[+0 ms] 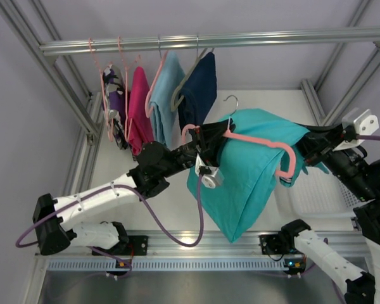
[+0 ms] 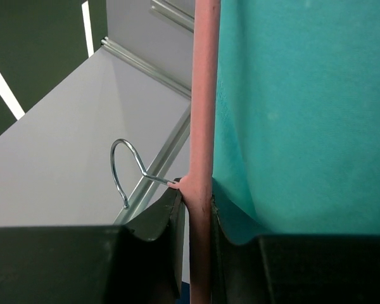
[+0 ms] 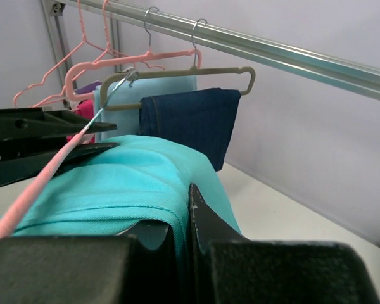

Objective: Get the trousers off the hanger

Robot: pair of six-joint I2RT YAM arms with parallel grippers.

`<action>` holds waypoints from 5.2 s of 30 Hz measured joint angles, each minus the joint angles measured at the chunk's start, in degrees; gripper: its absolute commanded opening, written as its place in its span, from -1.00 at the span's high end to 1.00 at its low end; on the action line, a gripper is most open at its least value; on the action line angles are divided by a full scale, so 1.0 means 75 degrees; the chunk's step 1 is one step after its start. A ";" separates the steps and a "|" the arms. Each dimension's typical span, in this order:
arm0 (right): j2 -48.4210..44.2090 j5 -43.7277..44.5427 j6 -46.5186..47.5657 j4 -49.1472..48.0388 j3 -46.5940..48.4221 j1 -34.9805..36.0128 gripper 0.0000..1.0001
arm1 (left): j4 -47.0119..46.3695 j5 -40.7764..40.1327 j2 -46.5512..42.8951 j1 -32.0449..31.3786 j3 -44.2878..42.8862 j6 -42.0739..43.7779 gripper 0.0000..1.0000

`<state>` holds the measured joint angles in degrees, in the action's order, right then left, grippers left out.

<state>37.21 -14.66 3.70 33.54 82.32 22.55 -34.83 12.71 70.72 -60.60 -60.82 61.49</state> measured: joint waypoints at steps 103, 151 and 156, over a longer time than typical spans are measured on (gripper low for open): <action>0.0519 0.6324 0.9197 -0.2774 -0.3870 -0.4334 1.00 | -0.1113 0.0484 0.0749 -0.0370 0.0105 0.0382 1.00; -0.1201 0.2410 0.2981 0.1883 -0.1046 -0.4855 -0.97 | -0.2049 0.1851 -0.0312 -0.0408 0.2600 0.1757 1.00; 0.0052 0.0565 0.2116 0.2040 0.0740 -0.4797 -0.89 | -0.2162 0.2215 -0.0312 -0.0408 0.3194 0.2669 1.00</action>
<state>37.60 -10.41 19.57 48.84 87.88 -13.43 -51.05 29.32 68.38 -63.66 -36.86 81.52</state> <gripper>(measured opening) 0.960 0.187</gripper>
